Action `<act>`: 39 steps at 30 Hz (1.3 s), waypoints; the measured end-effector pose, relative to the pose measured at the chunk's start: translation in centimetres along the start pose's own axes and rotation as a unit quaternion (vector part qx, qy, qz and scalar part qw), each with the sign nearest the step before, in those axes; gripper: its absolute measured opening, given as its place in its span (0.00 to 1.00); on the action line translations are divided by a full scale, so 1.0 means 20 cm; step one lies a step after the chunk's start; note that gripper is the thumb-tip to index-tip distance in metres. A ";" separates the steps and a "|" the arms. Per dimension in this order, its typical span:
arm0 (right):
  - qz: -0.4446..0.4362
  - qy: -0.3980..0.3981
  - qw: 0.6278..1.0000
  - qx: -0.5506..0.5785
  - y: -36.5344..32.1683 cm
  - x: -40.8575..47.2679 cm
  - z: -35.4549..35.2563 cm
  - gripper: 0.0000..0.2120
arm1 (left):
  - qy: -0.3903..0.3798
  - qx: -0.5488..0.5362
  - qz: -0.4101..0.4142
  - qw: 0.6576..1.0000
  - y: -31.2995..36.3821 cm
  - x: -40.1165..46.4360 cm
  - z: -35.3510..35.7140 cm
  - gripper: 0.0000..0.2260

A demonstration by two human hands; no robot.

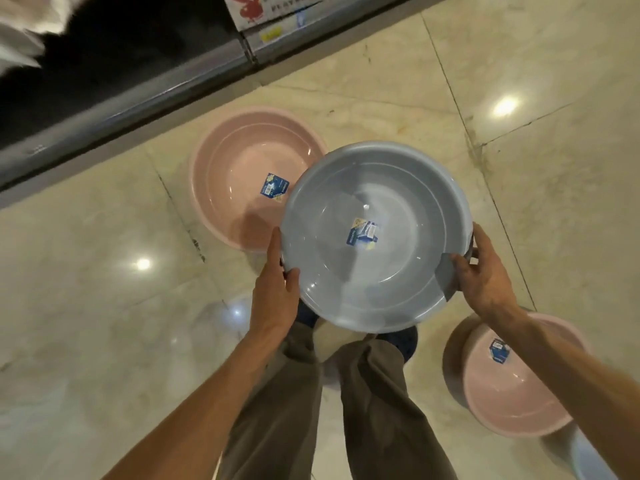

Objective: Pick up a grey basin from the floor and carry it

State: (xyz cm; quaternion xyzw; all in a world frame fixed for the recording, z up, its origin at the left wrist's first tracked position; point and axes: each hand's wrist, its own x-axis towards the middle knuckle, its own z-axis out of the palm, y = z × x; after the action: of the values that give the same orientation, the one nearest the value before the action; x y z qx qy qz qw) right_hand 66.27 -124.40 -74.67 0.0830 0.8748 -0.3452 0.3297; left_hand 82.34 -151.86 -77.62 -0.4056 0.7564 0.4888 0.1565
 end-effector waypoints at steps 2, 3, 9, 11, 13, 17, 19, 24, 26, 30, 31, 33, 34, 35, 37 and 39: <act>-0.018 0.000 1.000 -0.006 -0.12 -0.02 0.09 0.27 | 0.023 0.004 -0.009 1.000 0.00 0.01 -0.14 0.33; -0.028 -0.002 1.000 -0.006 -0.17 -0.03 0.14 0.27 | 0.034 0.001 -0.011 0.999 -0.01 0.02 -0.22 0.33; -0.071 -0.033 0.997 -0.004 -0.49 0.01 0.46 0.27 | 0.071 -0.013 -0.029 0.997 -0.12 0.09 -0.64 0.33; -0.081 -0.043 0.996 -0.012 -0.58 0.05 0.56 0.27 | 0.082 -0.018 -0.037 0.996 -0.15 0.15 -0.74 0.33; -0.083 -0.049 0.995 -0.017 -0.63 0.12 0.63 0.28 | 0.082 -0.030 -0.052 0.995 -0.19 0.22 -0.80 0.34; -0.078 -0.041 0.996 -0.027 -0.65 0.27 0.71 0.27 | 0.064 -0.043 -0.075 0.994 -0.23 0.38 -0.82 0.35; -0.078 -0.039 0.996 -0.035 -0.65 0.34 0.76 0.28 | 0.060 -0.032 -0.089 0.994 -0.26 0.47 -0.80 0.35; -0.076 -0.038 0.995 -0.050 -0.61 0.48 0.86 0.27 | 0.072 -0.005 -0.104 0.992 -0.36 0.65 -0.73 0.34; -0.078 -0.041 0.994 -0.060 -0.58 0.53 0.91 0.25 | 0.088 0.006 -0.106 0.990 -0.40 0.70 -0.69 0.34; -0.112 -0.034 0.991 -0.065 -0.54 0.62 0.97 0.21 | 0.106 0.024 -0.129 0.986 -0.45 0.77 -0.61 0.34; -0.121 -0.031 0.990 -0.065 -0.53 0.64 0.99 0.20 | 0.103 0.026 -0.136 0.985 -0.45 0.79 -0.61 0.34; -0.133 -0.038 0.988 -0.068 -0.52 0.69 1.00 0.22 | 0.095 0.035 -0.141 0.985 -0.47 0.81 -0.60 0.34; -0.133 -0.051 0.988 -0.060 -0.52 0.70 1.00 0.23 | 0.090 0.035 -0.140 0.985 -0.47 0.82 -0.60 0.34; -0.134 -0.066 0.988 -0.050 -0.52 0.70 0.99 0.23 | 0.085 0.032 -0.140 0.986 -0.48 0.82 -0.59 0.34; -0.143 -0.095 0.985 -0.022 -0.50 0.71 0.98 0.24 | 0.072 0.022 -0.131 0.989 -0.49 0.82 -0.59 0.34; -0.123 -0.121 0.985 -0.004 -0.46 0.75 0.99 0.29 | 0.061 0.005 -0.130 0.990 -0.50 0.84 -0.58 0.35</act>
State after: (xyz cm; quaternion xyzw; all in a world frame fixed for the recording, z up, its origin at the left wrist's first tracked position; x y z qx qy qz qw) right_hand 61.62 -145.60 -89.82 -0.0689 0.8333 -0.3868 0.3890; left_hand 81.48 -171.55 -88.93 -0.5289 0.7076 0.4348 0.1748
